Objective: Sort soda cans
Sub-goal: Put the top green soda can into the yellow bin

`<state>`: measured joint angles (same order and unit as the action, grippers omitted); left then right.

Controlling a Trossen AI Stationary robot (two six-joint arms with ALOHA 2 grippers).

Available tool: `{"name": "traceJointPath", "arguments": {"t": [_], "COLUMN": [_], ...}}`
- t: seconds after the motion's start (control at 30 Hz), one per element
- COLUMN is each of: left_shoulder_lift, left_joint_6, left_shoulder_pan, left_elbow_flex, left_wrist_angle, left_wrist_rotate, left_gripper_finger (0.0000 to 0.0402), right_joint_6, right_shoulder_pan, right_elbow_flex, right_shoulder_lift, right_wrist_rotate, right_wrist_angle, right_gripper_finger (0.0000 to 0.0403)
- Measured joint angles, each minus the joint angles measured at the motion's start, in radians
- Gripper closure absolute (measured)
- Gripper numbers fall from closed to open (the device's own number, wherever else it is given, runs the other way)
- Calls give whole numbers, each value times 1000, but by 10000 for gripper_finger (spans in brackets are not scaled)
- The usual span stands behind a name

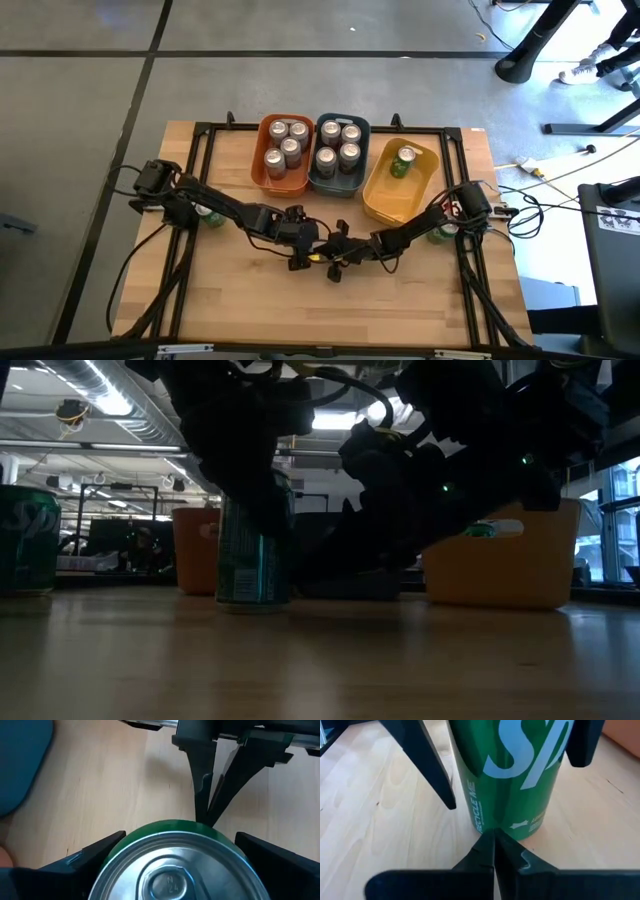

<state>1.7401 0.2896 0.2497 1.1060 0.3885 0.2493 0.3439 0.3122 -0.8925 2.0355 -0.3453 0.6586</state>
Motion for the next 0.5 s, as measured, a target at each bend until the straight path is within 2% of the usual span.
{"name": "traceJointPath", "arguments": {"t": [0.1,0.2,0.5], "left_shoulder_lift": [0,0,1], "left_joint_6": [1,-1,-6], "left_shoulder_pan": [0,0,-1], "left_elbow_flex": [0,-1,-1], "left_wrist_angle": [0,3,21], "left_wrist_rotate": [0,0,1], "left_gripper_finger": [41,41,41], "right_joint_6": [0,2,22], "right_shoulder_pan": [0,0,1], "right_elbow_flex": [0,0,0], "right_shoulder_lift": [0,0,-1], "right_wrist_rotate": [11,16,16], "right_wrist_angle": [-2,-2,-3], "right_gripper_finger": [398,374,243]}}
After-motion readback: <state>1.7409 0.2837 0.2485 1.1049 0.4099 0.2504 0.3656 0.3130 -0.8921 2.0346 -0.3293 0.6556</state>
